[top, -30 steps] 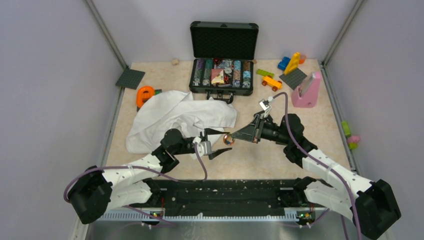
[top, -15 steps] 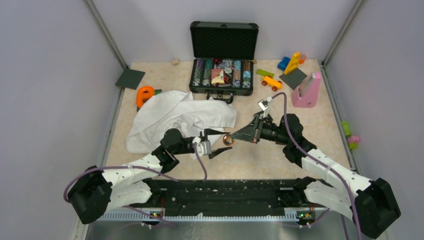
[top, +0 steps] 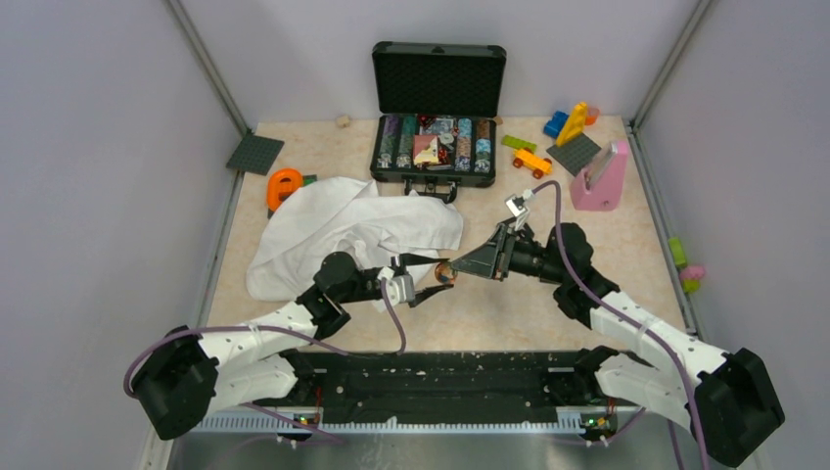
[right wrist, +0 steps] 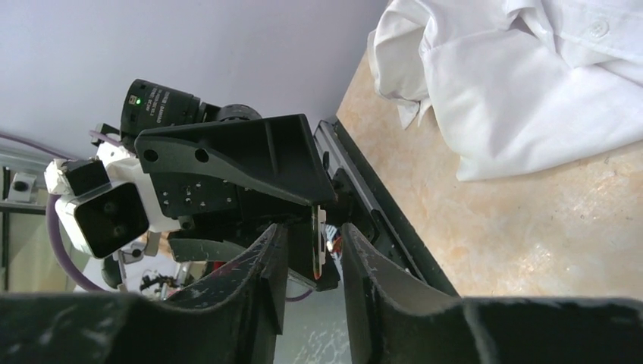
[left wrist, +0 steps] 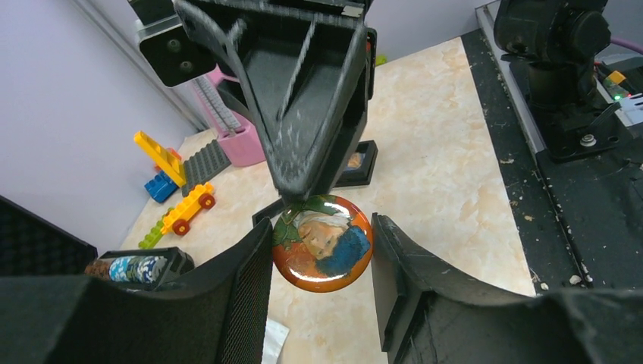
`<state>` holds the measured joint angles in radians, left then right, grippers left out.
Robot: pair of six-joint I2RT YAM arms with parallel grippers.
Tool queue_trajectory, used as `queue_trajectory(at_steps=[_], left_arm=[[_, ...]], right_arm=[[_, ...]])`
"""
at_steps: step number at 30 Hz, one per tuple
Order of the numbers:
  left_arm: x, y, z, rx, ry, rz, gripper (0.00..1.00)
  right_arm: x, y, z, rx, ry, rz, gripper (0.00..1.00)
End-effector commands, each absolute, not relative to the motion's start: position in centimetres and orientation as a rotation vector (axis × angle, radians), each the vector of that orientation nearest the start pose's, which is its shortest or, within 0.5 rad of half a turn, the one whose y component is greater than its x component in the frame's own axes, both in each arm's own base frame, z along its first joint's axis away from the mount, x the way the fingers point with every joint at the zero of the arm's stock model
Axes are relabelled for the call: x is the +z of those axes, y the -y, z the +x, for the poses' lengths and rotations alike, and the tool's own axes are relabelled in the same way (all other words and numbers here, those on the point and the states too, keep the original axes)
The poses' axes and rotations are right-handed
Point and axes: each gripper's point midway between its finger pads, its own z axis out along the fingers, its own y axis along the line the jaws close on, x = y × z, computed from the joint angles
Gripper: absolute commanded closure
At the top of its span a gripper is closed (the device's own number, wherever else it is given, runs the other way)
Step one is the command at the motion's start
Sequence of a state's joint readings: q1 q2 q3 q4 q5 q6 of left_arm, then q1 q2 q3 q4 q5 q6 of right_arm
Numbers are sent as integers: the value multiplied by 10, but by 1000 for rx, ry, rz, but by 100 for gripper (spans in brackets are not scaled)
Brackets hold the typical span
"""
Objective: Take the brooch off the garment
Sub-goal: Adjust the brooch, then open the brooch box at the center of the board.
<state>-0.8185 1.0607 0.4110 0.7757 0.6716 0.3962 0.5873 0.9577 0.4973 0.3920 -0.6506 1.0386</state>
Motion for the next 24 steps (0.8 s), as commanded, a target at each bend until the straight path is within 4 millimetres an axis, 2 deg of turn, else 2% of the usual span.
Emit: queue_trajectory(at_steps=[1, 3, 4, 7, 13, 16, 18, 19, 21, 24], left_arm=[[243, 314, 176, -755, -851, 1230, 51], [237, 310, 181, -730, -890, 1209, 50], [232, 308, 183, -717, -912, 1209, 50], [218, 304, 188, -697, -990, 1209, 50], [200, 297, 192, -721, -1093, 1130, 50], [189, 294, 193, -714, -1124, 1119, 50], [187, 293, 192, -718, -1122, 1116, 50], [187, 293, 191, -723, -1115, 1113, 51], [186, 294, 188, -740, -1102, 1111, 51], [185, 293, 185, -753, -1088, 1108, 52]], right_arm=[[237, -280, 180, 1640, -1934, -182, 54], [232, -277, 185, 1569, -1956, -176, 38], [227, -273, 188, 1511, -1981, -184, 35], [206, -248, 208, 1195, -2070, -166, 32], [185, -187, 254, 581, -2106, -196, 34], [164, -165, 275, 382, -2145, -213, 25], [143, -151, 293, 344, -2226, -210, 16], [136, -154, 295, 446, -2276, -240, 15], [127, -153, 307, 569, -2323, -212, 3], [128, -133, 336, 419, -2263, -139, 1]])
